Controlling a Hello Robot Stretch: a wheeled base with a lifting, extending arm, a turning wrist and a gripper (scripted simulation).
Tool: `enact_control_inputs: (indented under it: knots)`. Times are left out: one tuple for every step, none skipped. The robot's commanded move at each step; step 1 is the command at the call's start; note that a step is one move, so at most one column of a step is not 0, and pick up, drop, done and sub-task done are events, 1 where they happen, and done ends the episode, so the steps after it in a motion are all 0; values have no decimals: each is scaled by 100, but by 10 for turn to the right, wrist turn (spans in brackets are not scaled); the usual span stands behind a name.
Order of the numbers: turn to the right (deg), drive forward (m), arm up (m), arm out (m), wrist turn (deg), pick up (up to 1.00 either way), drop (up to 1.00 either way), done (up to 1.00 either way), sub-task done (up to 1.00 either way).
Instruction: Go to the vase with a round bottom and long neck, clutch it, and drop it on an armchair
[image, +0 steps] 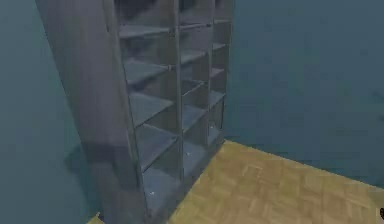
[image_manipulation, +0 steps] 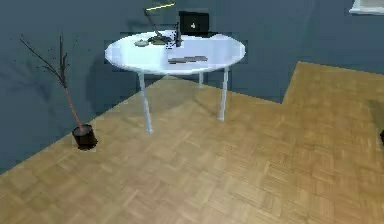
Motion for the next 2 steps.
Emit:
enact_control_inputs:
  knots:
    - [450,0,0,0,0,0,0,0,0]
    - [120,0,0,0,0,0,0,0,0]
